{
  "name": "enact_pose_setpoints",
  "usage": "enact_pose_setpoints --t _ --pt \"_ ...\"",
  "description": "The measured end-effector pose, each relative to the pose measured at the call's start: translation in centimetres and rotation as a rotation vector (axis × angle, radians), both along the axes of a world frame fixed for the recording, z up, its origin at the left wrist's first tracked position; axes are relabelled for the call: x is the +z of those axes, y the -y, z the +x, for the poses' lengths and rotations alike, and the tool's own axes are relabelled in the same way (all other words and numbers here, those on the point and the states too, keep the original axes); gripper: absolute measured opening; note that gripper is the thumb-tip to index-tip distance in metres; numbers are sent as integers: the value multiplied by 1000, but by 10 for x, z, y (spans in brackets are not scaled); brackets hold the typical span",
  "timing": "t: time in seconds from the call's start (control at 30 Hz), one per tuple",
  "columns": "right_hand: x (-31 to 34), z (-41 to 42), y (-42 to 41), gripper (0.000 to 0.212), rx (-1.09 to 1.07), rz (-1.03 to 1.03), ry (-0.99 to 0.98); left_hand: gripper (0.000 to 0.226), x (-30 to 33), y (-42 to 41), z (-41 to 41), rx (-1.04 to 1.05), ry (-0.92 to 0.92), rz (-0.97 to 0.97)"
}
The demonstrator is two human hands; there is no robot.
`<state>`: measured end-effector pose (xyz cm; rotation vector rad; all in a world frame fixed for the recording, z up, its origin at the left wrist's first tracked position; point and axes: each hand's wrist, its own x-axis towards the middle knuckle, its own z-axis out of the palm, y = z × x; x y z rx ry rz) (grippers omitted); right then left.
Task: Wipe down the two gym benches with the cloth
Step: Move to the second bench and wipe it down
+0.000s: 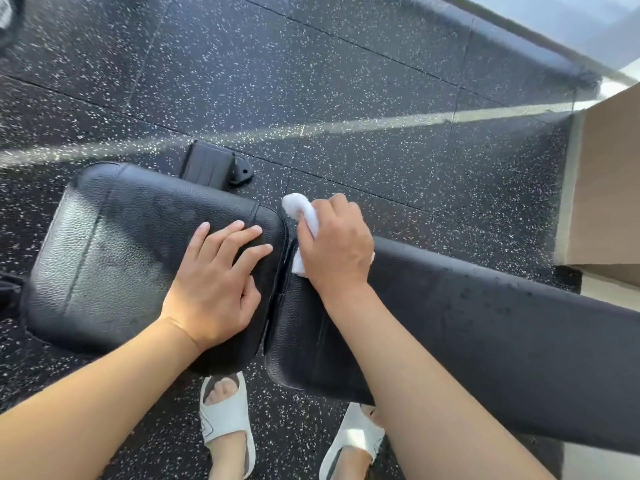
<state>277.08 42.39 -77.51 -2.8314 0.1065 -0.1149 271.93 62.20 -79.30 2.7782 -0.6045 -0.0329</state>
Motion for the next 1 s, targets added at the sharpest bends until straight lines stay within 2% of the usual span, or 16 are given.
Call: enact_pose_setpoints --t 0.13,0.2,0.33,0.47,0.63,0.8,1.0 --pt "-1 0 11 19 101 39 31 48 13 1 1 -7 -43 8" --pt "-3 2 30 20 118 68 12 44 21 8 4 56 -84 -45" --pt "-3 -3 86 25 51 101 -52 37 38 42 2 206 -159 -169" --pt "-2 -19 138 24 18 62 -69 41 36 94 10 175 -194 -117" --pt "-1 -27 200 25 -66 15 -108 44 20 152 4 378 -159 -87" --pt "-1 -19 181 29 -144 -23 -185 46 11 155 2 404 -132 -63" --pt "-5 27 87 31 55 153 -313 49 2 155 4 394 -73 -40"
